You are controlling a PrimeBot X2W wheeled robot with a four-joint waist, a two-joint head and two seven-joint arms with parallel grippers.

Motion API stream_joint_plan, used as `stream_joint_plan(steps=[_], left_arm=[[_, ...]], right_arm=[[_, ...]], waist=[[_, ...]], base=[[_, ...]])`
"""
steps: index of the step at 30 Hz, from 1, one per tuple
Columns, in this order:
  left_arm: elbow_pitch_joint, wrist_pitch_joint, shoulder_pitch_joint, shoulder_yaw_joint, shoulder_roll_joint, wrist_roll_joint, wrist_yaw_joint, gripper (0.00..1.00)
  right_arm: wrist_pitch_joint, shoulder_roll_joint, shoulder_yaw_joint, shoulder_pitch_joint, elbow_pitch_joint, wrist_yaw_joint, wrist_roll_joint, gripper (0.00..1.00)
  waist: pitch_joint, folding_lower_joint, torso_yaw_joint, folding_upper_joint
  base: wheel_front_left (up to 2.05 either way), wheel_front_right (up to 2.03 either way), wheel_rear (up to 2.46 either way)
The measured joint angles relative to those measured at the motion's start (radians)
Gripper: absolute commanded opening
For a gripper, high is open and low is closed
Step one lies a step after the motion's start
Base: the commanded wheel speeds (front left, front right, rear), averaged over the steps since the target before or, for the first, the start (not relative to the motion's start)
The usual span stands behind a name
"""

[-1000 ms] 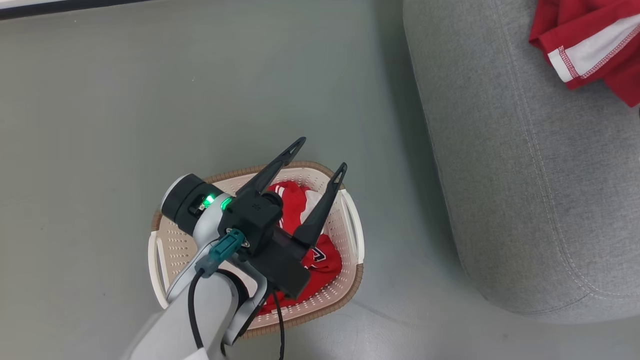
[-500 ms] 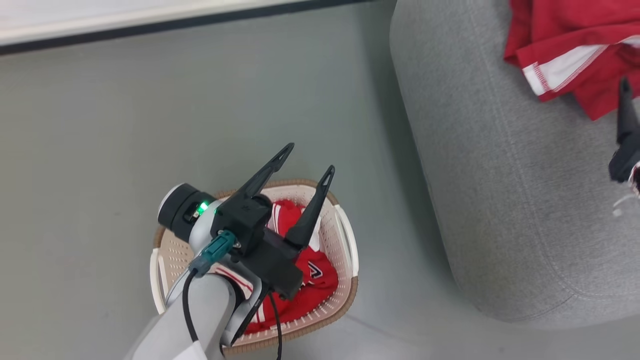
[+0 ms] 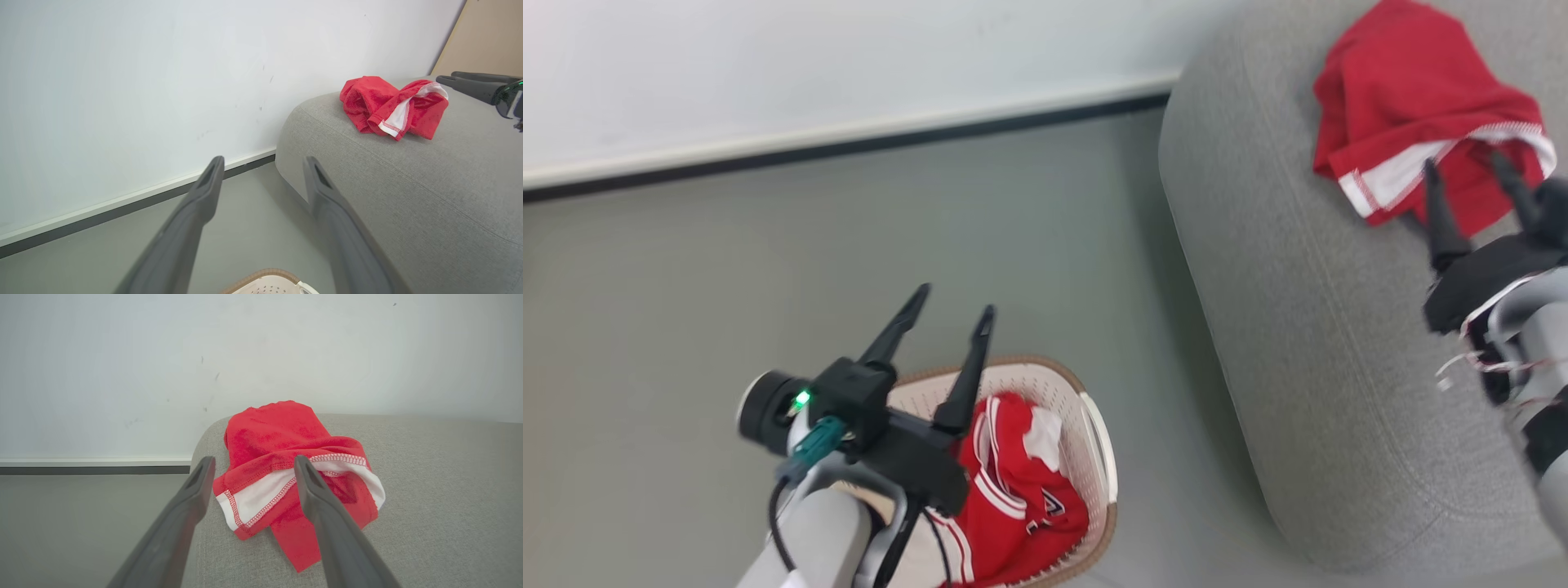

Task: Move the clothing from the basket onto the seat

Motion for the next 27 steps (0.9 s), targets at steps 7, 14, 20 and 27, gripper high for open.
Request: stream_joint_plan(steps=[7,14,20,27], left_arm=[[0.045,-0.057,0.062,0.068,0.024,-0.021,0.035,1.00],[0.078,-0.081,0.162,0.132,0.052,-0.041,0.062,1.00],[0.085,-0.091,0.291,0.188,0.082,-0.079,0.082,1.00],[0.052,-0.100,0.421,0.226,0.100,-0.088,0.096,1.00]], right_arm=[[0.000,0.055,-0.007,0.101,-0.089,-0.001,0.002,1.00],[0.000,0.098,-0.011,0.251,-0.193,-0.020,0.009,1.00],[0.000,0.142,0.005,0.414,-0.317,-0.073,-0.019,1.00],[0.000,0.164,0.024,0.576,-0.453,-0.125,-0.047,1.00]], waist=[[-0.088,-0.0001,0.025,0.0000],[-0.177,-0.0001,0.057,0.0000],[-0.269,0.0000,0.084,-0.0001],[-0.347,-0.0001,0.095,0.0000]], base=[[0.00,0.00,0.00],[0.00,0.00,0.00],[0.00,0.00,0.00],[0.00,0.00,0.00]])
